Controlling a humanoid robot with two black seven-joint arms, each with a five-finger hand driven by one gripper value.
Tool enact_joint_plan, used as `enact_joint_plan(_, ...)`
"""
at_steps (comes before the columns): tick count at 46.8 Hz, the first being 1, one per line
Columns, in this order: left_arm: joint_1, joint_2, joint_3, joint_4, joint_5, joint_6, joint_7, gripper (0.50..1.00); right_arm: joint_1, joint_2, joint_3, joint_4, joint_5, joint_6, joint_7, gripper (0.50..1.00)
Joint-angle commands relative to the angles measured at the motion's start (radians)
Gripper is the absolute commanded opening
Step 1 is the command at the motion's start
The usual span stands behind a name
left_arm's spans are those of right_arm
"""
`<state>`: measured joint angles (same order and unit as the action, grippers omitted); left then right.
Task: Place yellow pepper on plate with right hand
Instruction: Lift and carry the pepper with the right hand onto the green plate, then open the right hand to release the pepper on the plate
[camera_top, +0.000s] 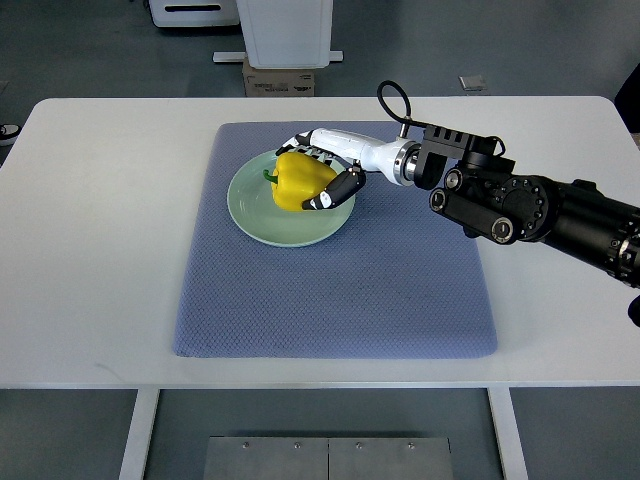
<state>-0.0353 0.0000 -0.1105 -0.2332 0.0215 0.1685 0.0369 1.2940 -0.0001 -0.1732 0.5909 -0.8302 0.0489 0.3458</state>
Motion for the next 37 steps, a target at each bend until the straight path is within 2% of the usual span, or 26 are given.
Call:
enact_joint_plan(1, 0.0, 0.0, 0.0, 0.0, 0.0, 0.0, 0.0, 1.0, -0.007, 0.0, 0.02, 0.001, 0.0, 0.0, -0.027, 0.5)
enact_joint_plan(16, 0.0, 0.0, 0.0, 0.0, 0.0, 0.0, 0.0, 1.0, -0.013, 0.0, 0.021, 0.004, 0.005, -0.001, -0.064, 0.5)
enact_joint_plan(37, 0.0, 0.0, 0.0, 0.0, 0.0, 0.0, 0.0, 1.0, -0.022, 0.0, 0.021, 0.015, 0.005, -0.001, -0.057, 0.5)
